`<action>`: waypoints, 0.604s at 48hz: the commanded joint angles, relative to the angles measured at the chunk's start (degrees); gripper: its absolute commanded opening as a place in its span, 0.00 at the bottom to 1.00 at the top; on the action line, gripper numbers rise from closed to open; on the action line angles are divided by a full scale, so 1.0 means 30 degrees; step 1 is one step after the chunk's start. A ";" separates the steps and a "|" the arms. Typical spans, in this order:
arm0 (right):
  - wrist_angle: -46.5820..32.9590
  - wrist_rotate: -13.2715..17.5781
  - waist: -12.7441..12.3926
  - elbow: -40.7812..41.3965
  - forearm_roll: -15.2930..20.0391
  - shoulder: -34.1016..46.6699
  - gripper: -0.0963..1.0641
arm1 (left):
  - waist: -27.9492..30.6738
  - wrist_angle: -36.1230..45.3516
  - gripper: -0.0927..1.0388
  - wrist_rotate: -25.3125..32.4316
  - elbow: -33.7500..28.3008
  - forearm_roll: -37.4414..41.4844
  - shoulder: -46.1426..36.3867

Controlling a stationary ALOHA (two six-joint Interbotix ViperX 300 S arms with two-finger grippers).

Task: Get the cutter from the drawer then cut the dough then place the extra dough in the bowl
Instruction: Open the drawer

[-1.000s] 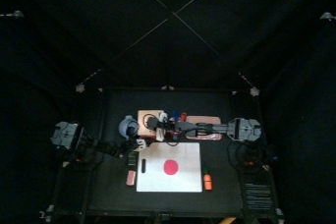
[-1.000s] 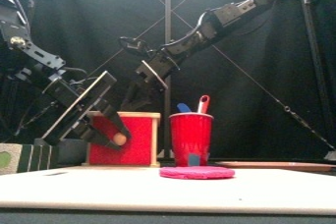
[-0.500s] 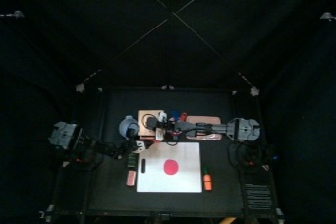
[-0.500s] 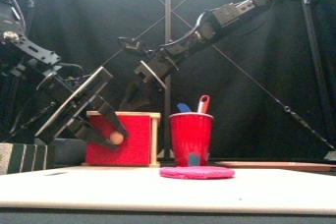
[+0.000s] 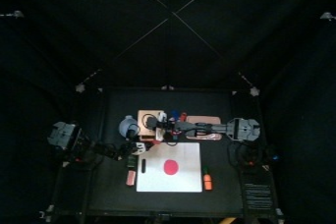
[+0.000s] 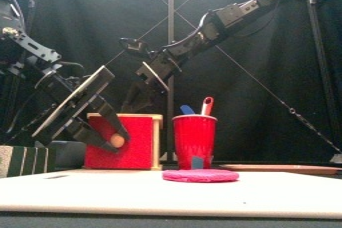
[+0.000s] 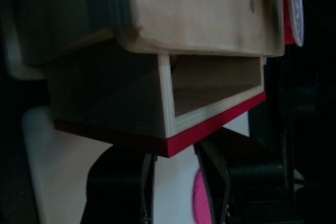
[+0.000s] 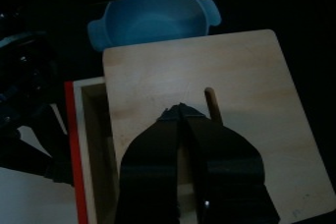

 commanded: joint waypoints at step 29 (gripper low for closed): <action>0.0234 0.0029 0.0000 -0.0176 0.0146 -0.0059 0.14 | -0.1963 0.1055 0.60 0.0000 -0.0234 -0.1348 0.0381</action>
